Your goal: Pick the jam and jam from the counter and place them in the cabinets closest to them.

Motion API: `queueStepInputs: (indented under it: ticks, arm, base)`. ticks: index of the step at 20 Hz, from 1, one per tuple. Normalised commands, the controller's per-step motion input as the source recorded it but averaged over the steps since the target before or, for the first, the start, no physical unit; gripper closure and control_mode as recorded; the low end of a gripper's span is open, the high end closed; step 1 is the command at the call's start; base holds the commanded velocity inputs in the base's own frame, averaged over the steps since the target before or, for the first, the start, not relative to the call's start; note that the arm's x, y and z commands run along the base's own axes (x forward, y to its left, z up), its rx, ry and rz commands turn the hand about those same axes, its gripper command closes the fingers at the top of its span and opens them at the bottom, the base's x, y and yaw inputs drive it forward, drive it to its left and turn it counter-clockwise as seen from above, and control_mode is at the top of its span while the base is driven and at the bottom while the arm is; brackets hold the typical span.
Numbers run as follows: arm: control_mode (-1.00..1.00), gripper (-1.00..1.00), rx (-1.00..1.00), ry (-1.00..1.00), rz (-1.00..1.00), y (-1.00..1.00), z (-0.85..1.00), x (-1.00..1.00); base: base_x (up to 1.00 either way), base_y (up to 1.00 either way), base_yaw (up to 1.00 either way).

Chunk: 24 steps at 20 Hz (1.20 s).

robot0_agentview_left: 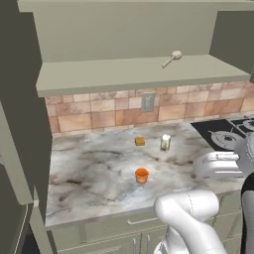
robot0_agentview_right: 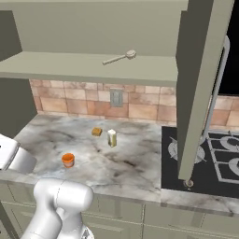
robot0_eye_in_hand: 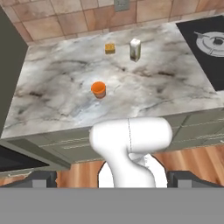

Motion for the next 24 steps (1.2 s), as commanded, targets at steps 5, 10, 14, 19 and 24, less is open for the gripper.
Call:
queueStepInputs:
  ticks: [5,10,14,19,24]
  arm:
    - [-1.00,-1.00,-0.01,0.00,0.00,0.05,-0.08,0.25]
    - [-1.00,-1.00,-0.02,0.00,0.00,0.07,-0.12,0.21]
    - [-1.00,-1.00,-0.02,0.00,0.00,0.05,-0.18,0.16]
    - [-1.00,-1.00,-0.01,0.00,0.00,0.04,-0.21,0.09]
    - [-1.00,-1.00,0.00,0.00,0.00,0.02,-0.20,0.08]
  base:
    - [0.00,0.00,0.00]
    - [0.00,0.00,0.00]
    - [0.00,0.00,0.00]
    - [0.00,0.00,0.00]
    - [0.00,0.00,0.00]
